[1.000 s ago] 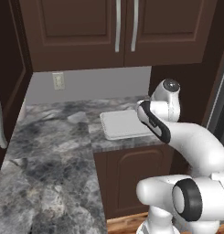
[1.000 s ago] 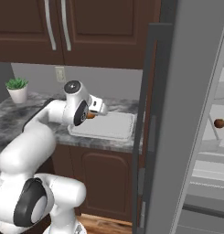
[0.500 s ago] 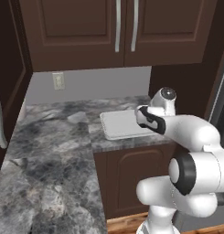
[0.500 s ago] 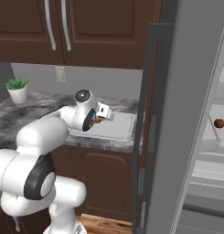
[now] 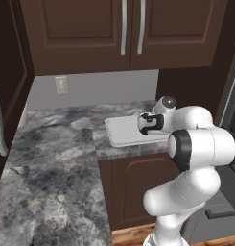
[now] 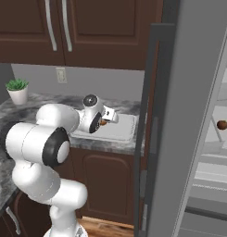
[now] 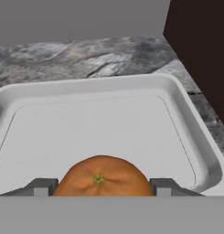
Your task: Pick the tangerine and apple from the fridge and place them inside the tupperware on the counter.
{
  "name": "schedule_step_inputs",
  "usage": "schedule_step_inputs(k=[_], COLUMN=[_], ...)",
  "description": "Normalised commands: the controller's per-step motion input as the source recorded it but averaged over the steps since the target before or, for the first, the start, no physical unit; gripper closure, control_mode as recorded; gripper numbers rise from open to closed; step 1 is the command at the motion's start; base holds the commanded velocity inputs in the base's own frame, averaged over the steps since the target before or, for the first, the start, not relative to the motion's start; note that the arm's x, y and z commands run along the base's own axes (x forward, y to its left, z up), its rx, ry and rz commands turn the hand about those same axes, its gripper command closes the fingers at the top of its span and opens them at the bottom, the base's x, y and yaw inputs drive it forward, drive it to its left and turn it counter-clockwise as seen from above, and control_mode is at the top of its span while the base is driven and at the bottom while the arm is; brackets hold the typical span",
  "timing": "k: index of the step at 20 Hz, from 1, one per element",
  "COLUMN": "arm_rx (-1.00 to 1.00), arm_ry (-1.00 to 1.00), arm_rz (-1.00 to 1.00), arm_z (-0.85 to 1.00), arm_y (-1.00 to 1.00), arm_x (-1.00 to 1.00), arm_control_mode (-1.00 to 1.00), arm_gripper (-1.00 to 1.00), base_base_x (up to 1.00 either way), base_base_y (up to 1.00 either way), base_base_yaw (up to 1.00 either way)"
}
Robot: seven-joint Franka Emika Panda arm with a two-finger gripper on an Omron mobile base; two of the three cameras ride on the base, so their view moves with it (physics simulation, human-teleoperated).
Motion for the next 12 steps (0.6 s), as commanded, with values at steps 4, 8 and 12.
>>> schedule_step_inputs(k=[4, 8, 12], arm_rx=[0.00, 0.00, 0.00], arm_ry=[0.02, 0.02, 0.00], arm_rz=[0.00, 0.00, 0.00], arm_z=[-0.40, -0.32, -0.29], arm_y=[0.00, 0.00, 0.00], arm_x=[0.38, 0.42, 0.41], arm_control_mode=[-1.00, -1.00, -1.00], arm_gripper=[1.00, 1.00, -1.00], base_base_x=[0.00, 0.00, 0.00], base_base_y=[0.00, 0.00, 0.00], base_base_yaw=[0.00, 0.00, 0.00])
